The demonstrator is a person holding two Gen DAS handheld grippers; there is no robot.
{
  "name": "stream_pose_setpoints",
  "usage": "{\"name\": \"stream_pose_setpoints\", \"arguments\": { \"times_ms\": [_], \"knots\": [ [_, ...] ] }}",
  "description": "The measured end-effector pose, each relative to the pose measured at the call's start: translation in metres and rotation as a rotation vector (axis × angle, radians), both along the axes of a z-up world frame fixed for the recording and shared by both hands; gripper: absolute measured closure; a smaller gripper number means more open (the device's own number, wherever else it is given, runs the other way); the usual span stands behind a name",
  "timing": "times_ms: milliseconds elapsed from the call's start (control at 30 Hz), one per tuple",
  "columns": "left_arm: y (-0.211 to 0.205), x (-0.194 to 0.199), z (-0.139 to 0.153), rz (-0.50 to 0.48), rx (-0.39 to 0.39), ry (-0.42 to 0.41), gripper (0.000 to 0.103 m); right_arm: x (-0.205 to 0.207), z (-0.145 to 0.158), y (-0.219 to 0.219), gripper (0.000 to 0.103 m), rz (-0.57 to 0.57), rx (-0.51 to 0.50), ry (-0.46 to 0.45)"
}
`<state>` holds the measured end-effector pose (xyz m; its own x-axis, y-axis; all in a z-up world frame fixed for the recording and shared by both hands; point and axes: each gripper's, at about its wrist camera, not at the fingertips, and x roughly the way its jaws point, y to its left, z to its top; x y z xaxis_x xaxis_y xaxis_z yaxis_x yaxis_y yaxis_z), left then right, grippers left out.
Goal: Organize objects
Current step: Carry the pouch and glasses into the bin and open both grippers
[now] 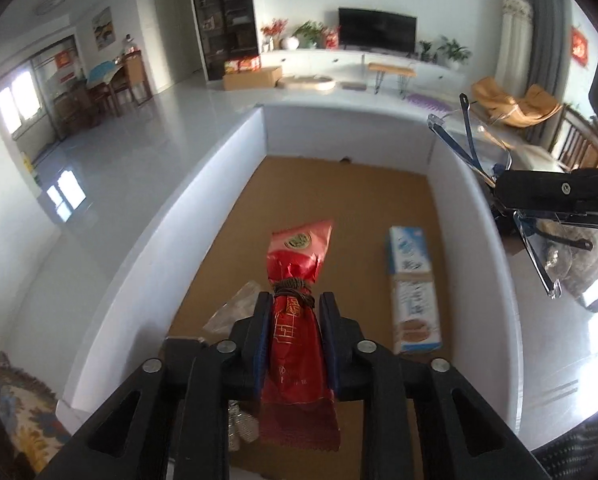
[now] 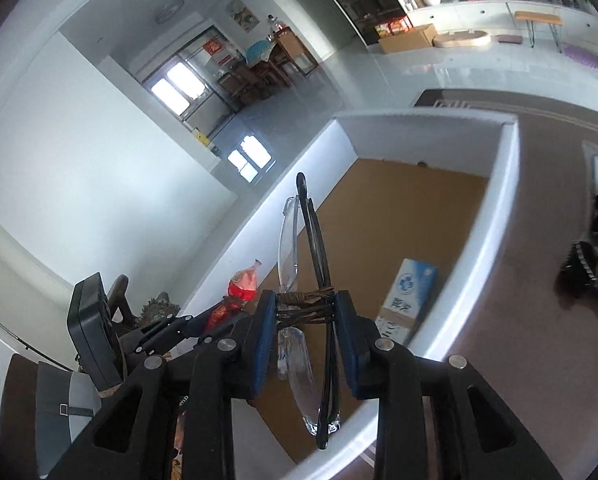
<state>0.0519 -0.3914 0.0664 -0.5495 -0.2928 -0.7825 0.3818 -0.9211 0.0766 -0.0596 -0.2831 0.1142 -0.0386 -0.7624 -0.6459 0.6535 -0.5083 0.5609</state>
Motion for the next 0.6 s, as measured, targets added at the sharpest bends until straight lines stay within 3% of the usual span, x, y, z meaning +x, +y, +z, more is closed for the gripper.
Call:
{"name": "stream_pose_setpoints", "arguments": {
  "times_ms": [33, 67, 100, 233, 333, 433, 600],
  "knots": [
    [-0.004, 0.001, -0.006, 0.025, 0.004, -0.021, 0.047, 0.001, -0.012, -0.011, 0.058, 0.012, 0.036, -0.023],
    [-0.008, 0.003, -0.011, 0.047, 0.015, -0.030, 0.020, 0.002, -0.021, -0.015, 0.043, 0.007, 0.057, -0.038],
    [-0.009, 0.006, -0.014, 0.062, 0.024, -0.023, 0.012, 0.003, -0.027, -0.012, 0.038, -0.008, 0.049, -0.041],
    [0.000, 0.016, -0.011, 0.067, 0.011, 0.042, 0.009, 0.003, -0.029, 0.032, 0.024, -0.090, 0.037, 0.063],
    [0.010, 0.019, 0.001, 0.063, 0.009, 0.108, 0.009, -0.003, -0.029, 0.089, 0.010, -0.213, 0.047, 0.183],
    [0.045, 0.012, 0.025, 0.004, 0.025, 0.185, 0.009, -0.007, -0.045, 0.151, 0.006, -0.354, 0.167, 0.334],
    [0.118, 0.002, 0.055, -0.217, 0.076, 0.281, 0.009, -0.014, -0.087, 0.244, 0.006, -0.524, 0.404, 0.383]
  ]
}}
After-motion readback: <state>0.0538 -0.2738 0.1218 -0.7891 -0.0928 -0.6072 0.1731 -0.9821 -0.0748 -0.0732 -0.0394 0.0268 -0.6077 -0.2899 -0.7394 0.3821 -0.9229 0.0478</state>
